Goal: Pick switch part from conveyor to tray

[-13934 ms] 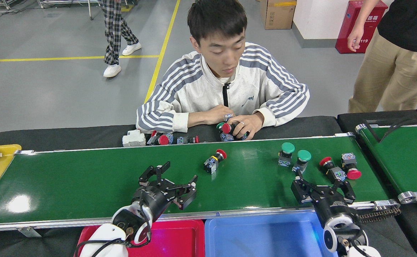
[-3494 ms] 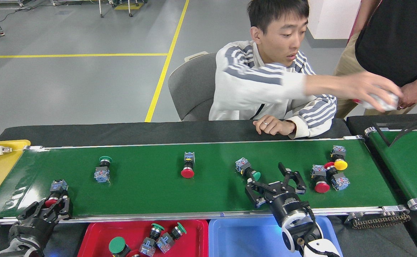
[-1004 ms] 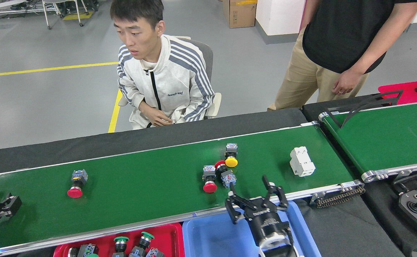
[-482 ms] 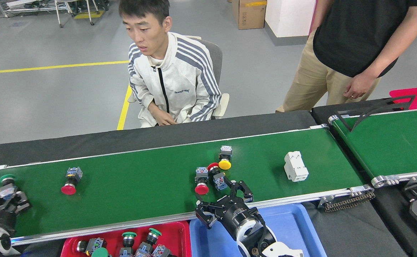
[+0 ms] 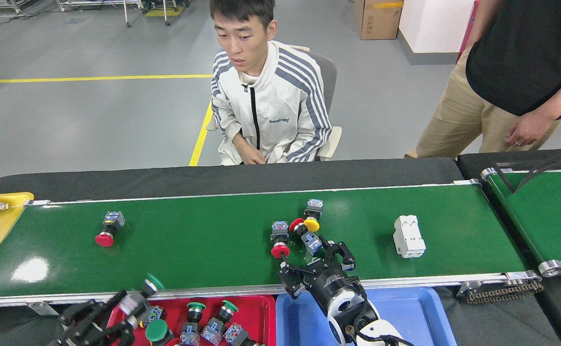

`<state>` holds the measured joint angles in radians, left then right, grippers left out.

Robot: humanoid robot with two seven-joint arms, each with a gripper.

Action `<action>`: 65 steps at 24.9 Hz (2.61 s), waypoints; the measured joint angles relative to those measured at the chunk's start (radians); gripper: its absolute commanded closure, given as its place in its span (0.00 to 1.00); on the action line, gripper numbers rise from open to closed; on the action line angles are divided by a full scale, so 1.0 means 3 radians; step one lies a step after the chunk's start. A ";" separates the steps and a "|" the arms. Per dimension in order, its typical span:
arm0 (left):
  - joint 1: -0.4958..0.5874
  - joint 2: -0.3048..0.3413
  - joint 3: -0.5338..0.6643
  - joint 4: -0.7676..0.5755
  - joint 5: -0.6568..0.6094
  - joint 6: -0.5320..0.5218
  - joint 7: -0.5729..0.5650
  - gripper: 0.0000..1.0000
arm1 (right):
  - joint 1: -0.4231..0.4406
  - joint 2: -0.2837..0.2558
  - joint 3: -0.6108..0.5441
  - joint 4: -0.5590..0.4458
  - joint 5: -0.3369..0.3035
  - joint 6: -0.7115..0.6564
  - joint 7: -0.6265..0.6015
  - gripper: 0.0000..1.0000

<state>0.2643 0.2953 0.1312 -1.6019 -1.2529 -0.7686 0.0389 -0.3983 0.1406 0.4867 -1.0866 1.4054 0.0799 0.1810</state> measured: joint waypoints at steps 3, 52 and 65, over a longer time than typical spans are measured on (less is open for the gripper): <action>-0.0029 -0.0010 0.0021 -0.0015 -0.0005 -0.0044 -0.0003 0.00 | -0.0235 0.0062 0.0001 0.0332 -0.0080 0.0104 0.0014 0.27; -0.2367 0.1132 -0.0180 0.4265 0.0342 0.1755 0.0582 0.70 | 0.1354 -0.0671 -0.0627 -0.1467 -0.0289 0.0075 -0.1071 0.01; -0.1341 0.0911 -0.0136 0.2408 0.0405 0.1151 0.0614 0.85 | 0.1681 -0.0680 -0.1248 -0.1577 -0.0296 0.0146 -0.1100 0.00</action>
<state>-0.1380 0.5686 0.0902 -0.8794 -1.1314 -0.4231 0.2230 0.1061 -0.0633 0.1123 -1.5596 1.3167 0.1236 -0.1490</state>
